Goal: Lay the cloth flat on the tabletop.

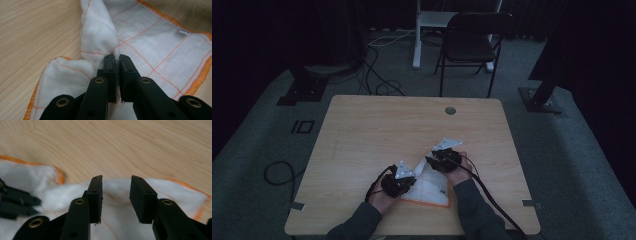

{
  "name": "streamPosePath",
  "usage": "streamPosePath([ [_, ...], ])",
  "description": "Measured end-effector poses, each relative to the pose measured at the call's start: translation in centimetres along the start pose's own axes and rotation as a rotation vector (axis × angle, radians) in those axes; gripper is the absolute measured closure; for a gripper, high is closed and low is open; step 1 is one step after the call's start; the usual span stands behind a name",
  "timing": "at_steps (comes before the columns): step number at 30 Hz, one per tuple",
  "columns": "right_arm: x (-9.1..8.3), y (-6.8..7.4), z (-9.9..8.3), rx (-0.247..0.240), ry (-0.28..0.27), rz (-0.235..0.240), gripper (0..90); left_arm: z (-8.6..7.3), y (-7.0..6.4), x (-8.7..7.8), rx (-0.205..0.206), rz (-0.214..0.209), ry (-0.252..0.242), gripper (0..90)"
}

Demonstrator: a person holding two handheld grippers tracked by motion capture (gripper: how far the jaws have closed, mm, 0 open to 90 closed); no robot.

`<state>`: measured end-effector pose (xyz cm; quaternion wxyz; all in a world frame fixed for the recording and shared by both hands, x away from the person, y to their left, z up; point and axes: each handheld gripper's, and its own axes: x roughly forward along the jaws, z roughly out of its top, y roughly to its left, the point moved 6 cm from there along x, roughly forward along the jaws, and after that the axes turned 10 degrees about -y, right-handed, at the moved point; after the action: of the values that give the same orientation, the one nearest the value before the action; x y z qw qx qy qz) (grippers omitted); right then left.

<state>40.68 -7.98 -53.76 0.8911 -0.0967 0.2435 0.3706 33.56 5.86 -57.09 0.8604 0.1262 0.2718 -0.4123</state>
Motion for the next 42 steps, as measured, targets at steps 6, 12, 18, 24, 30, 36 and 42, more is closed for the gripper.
streamPosePath([
  [6,0.9,0.7,-0.9,-0.007,0.058,-0.002,62.9,0.1,-0.1,-0.1,-0.002,-0.010,0.000,83.5],
  [12,0.7,0.7,-3.0,-0.023,0.114,0.006,66.6,0.6,0.0,-0.7,-0.012,-0.019,-0.016,77.7],
  [18,0.2,0.8,-3.8,-0.009,0.120,0.010,68.2,2.1,1.7,-1.9,-0.041,0.032,-0.069,73.2],
  [24,0.0,0.7,-4.5,-0.013,0.131,0.012,69.0,2.8,5.2,-2.1,-0.130,0.116,-0.078,70.4],
  [30,0.0,0.8,-4.5,-0.012,0.132,0.013,69.2,2.2,6.6,-0.8,-0.204,0.091,-0.031,64.0],
  [36,0.0,0.7,-4.6,-0.014,0.133,0.013,69.3,1.9,5.9,0.5,-0.210,0.040,0.011,57.2],
  [42,0.0,0.8,-4.6,-0.022,0.133,0.008,69.3,0.8,5.6,1.1,-0.199,0.038,0.086,56.1],
])
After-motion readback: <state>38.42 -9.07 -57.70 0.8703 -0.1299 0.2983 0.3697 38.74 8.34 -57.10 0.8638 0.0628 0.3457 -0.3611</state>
